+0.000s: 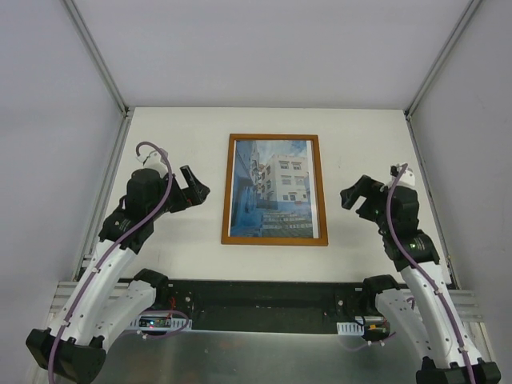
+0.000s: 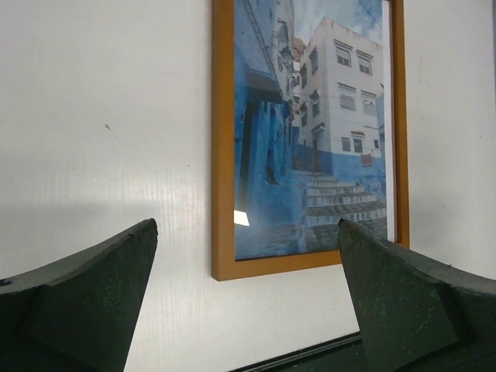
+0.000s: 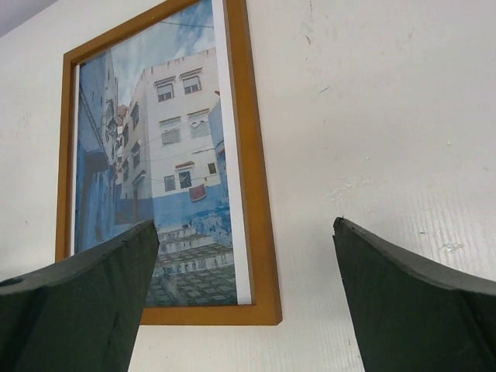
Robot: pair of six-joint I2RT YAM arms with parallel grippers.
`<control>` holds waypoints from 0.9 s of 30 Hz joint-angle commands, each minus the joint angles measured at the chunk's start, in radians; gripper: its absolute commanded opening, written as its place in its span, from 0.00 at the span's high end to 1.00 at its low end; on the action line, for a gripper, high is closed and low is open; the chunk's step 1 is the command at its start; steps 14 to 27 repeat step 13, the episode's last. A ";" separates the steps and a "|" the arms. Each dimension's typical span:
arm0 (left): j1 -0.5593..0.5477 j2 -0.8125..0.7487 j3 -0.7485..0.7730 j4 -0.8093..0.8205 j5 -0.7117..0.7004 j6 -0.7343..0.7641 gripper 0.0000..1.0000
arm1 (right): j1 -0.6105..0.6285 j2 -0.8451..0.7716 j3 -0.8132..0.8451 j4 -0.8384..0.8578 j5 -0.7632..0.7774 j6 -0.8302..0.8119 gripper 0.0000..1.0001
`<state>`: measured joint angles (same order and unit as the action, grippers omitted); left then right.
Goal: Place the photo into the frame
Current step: Reset both arms
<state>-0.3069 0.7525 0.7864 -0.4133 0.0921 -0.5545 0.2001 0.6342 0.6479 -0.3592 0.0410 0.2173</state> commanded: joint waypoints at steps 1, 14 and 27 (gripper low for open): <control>-0.001 -0.025 -0.012 -0.015 -0.081 0.022 0.01 | 0.001 -0.053 -0.004 0.016 0.072 -0.006 0.04; -0.001 0.002 0.002 -0.018 -0.064 0.037 0.01 | 0.001 -0.024 0.009 -0.017 0.091 -0.027 0.04; -0.001 0.002 0.002 -0.018 -0.064 0.037 0.01 | 0.001 -0.024 0.009 -0.017 0.091 -0.027 0.04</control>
